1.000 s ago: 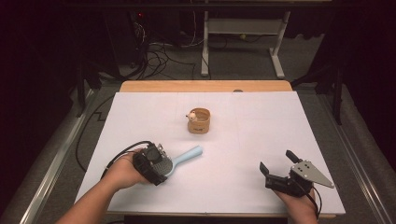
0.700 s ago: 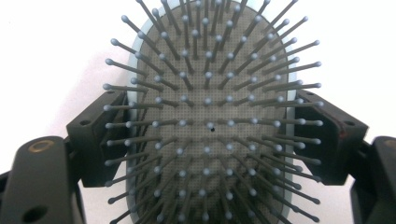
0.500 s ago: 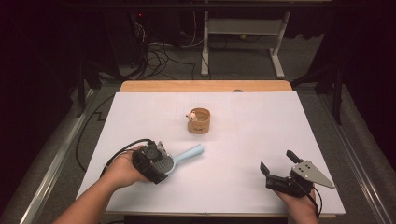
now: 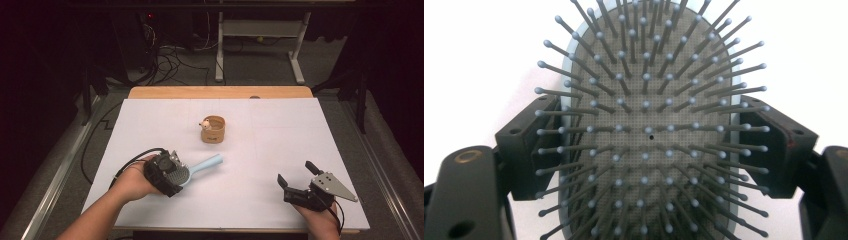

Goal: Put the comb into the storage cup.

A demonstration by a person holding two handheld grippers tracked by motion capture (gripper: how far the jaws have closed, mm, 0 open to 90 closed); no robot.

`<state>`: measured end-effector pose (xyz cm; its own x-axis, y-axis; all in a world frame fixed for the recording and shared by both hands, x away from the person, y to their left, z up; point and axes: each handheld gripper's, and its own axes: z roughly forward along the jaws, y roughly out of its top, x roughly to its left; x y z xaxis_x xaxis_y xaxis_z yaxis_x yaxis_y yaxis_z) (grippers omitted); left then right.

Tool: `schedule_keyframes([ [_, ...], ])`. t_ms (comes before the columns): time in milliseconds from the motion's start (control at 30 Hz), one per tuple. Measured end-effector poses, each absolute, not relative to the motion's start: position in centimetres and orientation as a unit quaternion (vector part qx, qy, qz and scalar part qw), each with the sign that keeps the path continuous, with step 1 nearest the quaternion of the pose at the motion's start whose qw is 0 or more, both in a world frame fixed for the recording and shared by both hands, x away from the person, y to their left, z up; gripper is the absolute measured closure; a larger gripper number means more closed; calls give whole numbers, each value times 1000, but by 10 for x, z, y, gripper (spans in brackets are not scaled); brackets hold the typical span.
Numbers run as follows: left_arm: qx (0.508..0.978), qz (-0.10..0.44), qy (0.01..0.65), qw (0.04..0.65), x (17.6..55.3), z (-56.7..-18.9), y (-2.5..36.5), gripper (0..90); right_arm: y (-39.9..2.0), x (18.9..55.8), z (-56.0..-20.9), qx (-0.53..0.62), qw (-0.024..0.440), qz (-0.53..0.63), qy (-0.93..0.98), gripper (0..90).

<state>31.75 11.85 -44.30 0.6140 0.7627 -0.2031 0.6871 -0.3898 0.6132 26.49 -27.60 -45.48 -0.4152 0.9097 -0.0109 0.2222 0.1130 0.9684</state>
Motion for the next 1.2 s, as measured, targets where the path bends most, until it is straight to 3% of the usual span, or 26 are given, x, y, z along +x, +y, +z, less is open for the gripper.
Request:
schedule_keyframes([
  [500,832,55,426,352,317,-438,110,206,-258,277,-454,399,340,493,695,1],
  [1200,829,53,423,361,317,-433,97,206,-209,327,-451,353,355,455,736,1],
])
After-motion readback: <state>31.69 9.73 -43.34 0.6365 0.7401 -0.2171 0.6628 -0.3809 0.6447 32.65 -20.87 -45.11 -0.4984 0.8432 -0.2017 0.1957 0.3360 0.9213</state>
